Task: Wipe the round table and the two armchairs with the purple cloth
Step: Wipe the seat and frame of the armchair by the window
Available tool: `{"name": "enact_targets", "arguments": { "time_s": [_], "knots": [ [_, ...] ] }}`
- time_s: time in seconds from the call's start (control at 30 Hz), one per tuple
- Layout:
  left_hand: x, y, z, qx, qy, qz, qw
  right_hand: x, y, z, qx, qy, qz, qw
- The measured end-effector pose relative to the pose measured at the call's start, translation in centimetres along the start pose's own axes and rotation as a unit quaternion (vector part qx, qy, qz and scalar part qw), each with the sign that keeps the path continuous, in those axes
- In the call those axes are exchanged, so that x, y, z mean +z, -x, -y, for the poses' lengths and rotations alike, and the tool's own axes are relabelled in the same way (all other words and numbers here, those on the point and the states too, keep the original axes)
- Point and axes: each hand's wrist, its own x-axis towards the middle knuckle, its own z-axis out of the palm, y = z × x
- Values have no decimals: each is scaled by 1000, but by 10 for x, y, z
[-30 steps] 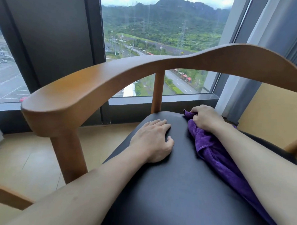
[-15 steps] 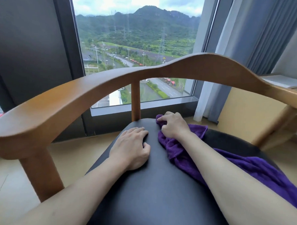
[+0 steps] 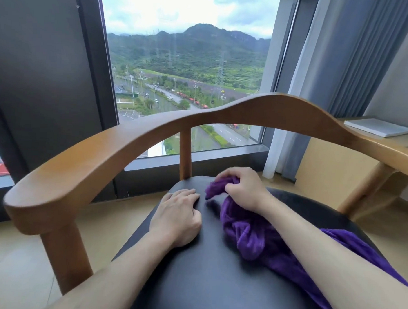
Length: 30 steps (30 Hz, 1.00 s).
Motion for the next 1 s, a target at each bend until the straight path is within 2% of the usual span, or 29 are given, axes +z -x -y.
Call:
{"name": "enact_targets", "arguments": {
  "time_s": [0.07,0.17,0.23,0.43,0.57,0.63,0.77,0.8,0.83,0.9,0.93,1.0],
  "knots": [
    [2,1,1,-1,5,-6,1000,15,-26,-3,14,-14,-25,1000],
    [2,1,2,-11,3,-15,1000,52,-41,-14,80,105,81,988],
    [2,-2,2,-14,2,-11,1000,62,-42,-19,92,166,105,976],
    [-1,0,0,-16,3,-1,1000,43,-13,-12,25,154,106,982],
    [-3,4,-5,-28,6,-6,1000,26,11,-9,-12,124,150,981],
    [-4,4,-6,-32,7,-7,999,15,3,-8,-5,103,118,988],
    [-2,0,-4,-37,14,-8,999,23,-35,-6,0,10,-66,998],
    [0,-2,-2,-37,15,-9,999,31,-46,-6,7,3,-81,997],
    [2,-2,-1,-37,17,-12,999,42,-55,-6,21,11,-67,997],
    [5,-2,1,-39,15,-16,999,66,-69,-7,61,77,24,995],
    [6,-3,2,-43,15,-17,999,74,-72,-5,80,126,74,986],
    [7,-3,4,-56,14,-21,998,81,-77,-2,109,169,124,972]
  ]
}}
